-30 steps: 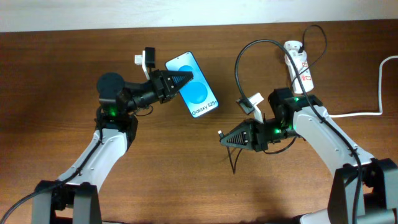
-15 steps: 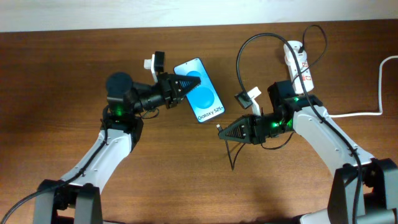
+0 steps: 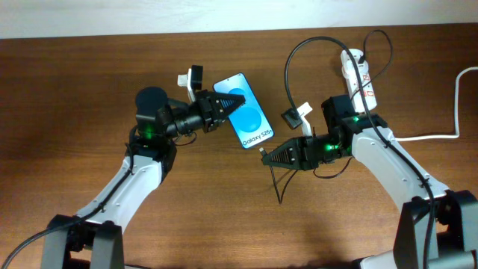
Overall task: Plug charger to phone and switch on socket
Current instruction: 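Align the cable connector with the phone's bottom port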
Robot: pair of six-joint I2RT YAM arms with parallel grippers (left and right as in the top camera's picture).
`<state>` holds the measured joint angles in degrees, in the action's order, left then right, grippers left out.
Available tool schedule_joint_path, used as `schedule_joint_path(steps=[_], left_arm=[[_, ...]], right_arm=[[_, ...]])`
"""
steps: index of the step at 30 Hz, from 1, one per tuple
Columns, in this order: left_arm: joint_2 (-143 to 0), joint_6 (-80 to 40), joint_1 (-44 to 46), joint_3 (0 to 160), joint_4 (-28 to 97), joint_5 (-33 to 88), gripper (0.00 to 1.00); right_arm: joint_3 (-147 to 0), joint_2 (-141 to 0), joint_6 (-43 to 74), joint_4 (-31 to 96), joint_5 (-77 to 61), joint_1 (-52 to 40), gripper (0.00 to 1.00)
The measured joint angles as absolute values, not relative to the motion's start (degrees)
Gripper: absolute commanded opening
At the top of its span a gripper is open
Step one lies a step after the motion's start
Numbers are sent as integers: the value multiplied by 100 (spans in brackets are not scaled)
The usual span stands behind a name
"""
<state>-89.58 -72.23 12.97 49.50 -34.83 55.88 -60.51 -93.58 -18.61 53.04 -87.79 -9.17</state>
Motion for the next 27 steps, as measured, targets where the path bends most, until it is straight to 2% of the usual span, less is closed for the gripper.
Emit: schedule_joint_path(steps=[27], left_arm=[[-8958, -7199, 1391, 4950, -3483, 5653, 0]], right_arm=[[-6051, -9360, -1568, 5046, -8779, -917, 4]])
